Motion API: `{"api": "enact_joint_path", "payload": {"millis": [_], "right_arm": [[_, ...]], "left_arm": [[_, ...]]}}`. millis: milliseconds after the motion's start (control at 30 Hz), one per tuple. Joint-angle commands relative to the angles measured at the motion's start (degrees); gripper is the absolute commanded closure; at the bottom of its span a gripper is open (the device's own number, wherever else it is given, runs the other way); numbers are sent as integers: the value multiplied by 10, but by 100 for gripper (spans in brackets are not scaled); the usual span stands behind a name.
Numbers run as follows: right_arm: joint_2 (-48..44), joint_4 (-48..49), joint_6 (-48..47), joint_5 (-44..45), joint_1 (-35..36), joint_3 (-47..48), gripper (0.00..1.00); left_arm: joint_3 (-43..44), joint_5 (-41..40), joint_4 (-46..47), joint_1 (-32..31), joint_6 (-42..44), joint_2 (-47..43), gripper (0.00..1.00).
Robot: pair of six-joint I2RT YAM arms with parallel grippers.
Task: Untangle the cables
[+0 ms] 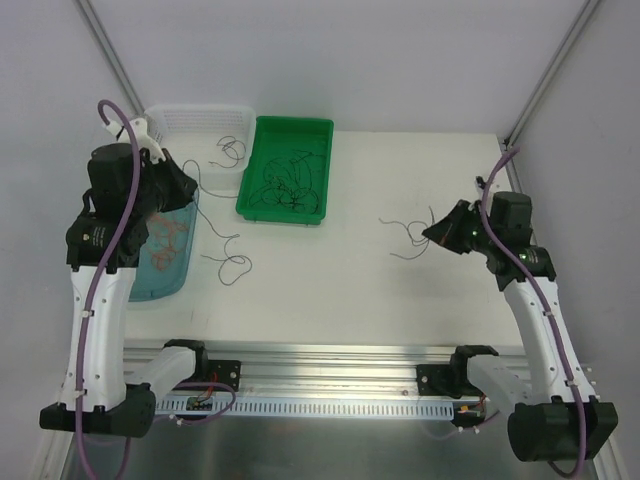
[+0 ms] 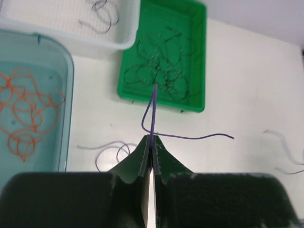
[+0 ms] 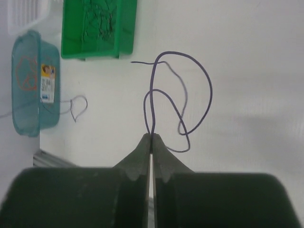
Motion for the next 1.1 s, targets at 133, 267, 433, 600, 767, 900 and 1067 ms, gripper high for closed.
{"api": "enact_joint_path", "payload": {"millis": [133,267,433,600,767,900,1067], "right_arm": [[4,12,-37,-16,104,-60,99],[1,18,-44,-32,118,-92,99],[-6,17,-50,-64,119,-119,99],[-10,1,-61,-77,119,-131,99],[-6,-11,-69,-78,119,-133,99],[8,-8,-70,-82,119,-133,99],[30,-1,-70,-81,120,-132,99]], "left_arm": [[167,71,66,3,-19,87,100],[293,45,77,3,-18,149,100],[406,-16,97,3,-10,236,100],[526,-32,147,4,-14,314,100],[543,-31,252,14,-23,341,100],[531,-106,347,25,23,385,100],[529,-122,432,47,43,467,100]]}}
